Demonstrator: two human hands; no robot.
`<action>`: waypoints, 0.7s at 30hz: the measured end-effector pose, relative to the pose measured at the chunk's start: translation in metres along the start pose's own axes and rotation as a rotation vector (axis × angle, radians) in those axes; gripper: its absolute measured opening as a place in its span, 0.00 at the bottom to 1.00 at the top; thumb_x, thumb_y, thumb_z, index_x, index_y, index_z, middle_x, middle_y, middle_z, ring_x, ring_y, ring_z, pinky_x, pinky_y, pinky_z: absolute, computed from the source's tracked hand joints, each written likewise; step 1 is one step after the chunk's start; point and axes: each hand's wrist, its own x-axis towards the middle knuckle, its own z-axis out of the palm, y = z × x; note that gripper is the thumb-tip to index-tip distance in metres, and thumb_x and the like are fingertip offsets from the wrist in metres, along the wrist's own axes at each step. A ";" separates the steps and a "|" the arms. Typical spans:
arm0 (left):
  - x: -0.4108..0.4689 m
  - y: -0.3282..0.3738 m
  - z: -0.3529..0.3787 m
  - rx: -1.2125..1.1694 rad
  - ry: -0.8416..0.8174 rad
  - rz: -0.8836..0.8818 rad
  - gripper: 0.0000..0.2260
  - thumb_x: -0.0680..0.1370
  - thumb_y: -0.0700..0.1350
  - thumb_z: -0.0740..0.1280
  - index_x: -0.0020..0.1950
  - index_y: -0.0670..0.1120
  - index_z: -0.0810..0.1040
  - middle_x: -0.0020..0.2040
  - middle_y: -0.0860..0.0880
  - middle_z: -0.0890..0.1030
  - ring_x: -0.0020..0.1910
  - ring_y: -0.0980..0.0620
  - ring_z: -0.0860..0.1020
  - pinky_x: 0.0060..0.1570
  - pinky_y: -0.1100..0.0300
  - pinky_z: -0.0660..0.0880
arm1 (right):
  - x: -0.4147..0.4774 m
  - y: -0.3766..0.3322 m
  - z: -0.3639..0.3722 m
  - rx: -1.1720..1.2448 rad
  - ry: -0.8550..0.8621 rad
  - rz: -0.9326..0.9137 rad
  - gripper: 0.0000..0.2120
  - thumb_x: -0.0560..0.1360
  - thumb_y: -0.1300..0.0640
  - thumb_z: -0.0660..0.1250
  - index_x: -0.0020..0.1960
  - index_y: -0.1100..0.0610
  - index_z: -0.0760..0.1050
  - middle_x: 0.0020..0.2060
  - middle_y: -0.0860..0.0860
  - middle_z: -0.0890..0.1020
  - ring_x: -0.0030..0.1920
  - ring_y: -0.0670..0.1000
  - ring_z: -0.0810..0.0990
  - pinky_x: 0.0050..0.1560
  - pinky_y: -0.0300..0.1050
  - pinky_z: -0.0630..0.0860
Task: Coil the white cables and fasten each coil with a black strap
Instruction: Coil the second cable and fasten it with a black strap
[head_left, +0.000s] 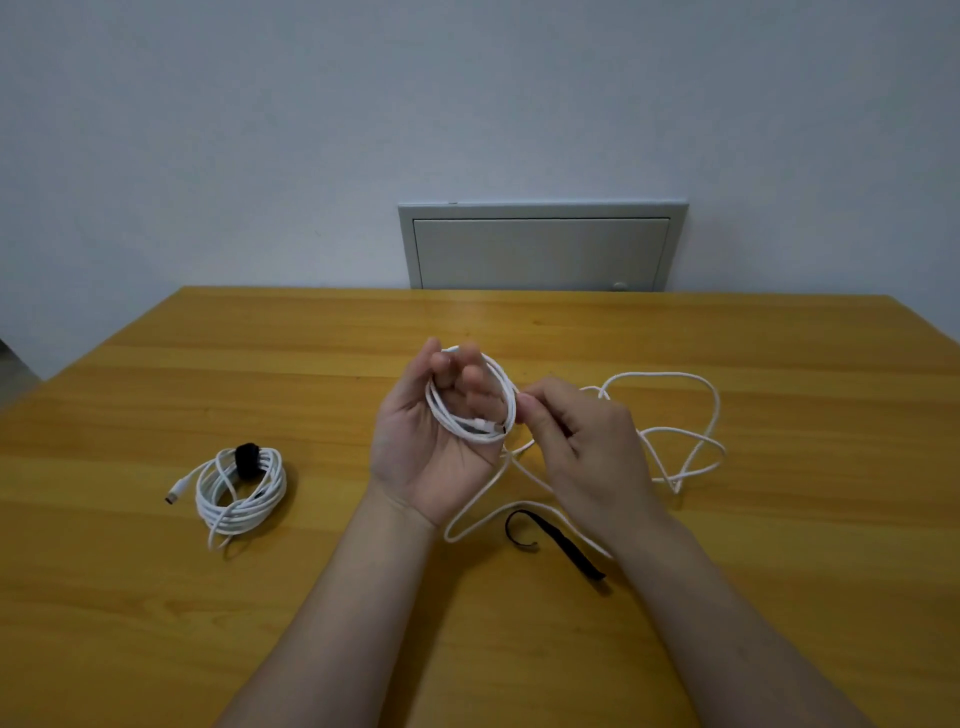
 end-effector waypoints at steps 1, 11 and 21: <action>0.000 0.001 -0.001 0.001 0.011 0.018 0.16 0.85 0.44 0.61 0.51 0.32 0.82 0.56 0.36 0.84 0.54 0.40 0.84 0.53 0.52 0.80 | -0.001 0.000 0.002 -0.017 -0.022 0.006 0.14 0.83 0.49 0.62 0.44 0.54 0.79 0.29 0.45 0.76 0.32 0.48 0.74 0.34 0.51 0.71; 0.005 0.011 0.001 0.105 0.242 0.337 0.22 0.87 0.47 0.54 0.74 0.34 0.71 0.76 0.37 0.70 0.76 0.40 0.69 0.78 0.50 0.61 | -0.003 0.004 0.007 -0.189 -0.082 0.133 0.02 0.80 0.52 0.68 0.49 0.50 0.78 0.36 0.43 0.82 0.36 0.44 0.79 0.38 0.48 0.76; 0.011 -0.013 0.010 0.923 0.325 0.592 0.18 0.86 0.45 0.53 0.70 0.38 0.74 0.71 0.42 0.78 0.74 0.48 0.73 0.76 0.52 0.64 | -0.001 -0.003 0.004 -0.236 -0.069 0.009 0.14 0.81 0.44 0.60 0.44 0.51 0.77 0.27 0.43 0.70 0.30 0.51 0.70 0.32 0.52 0.69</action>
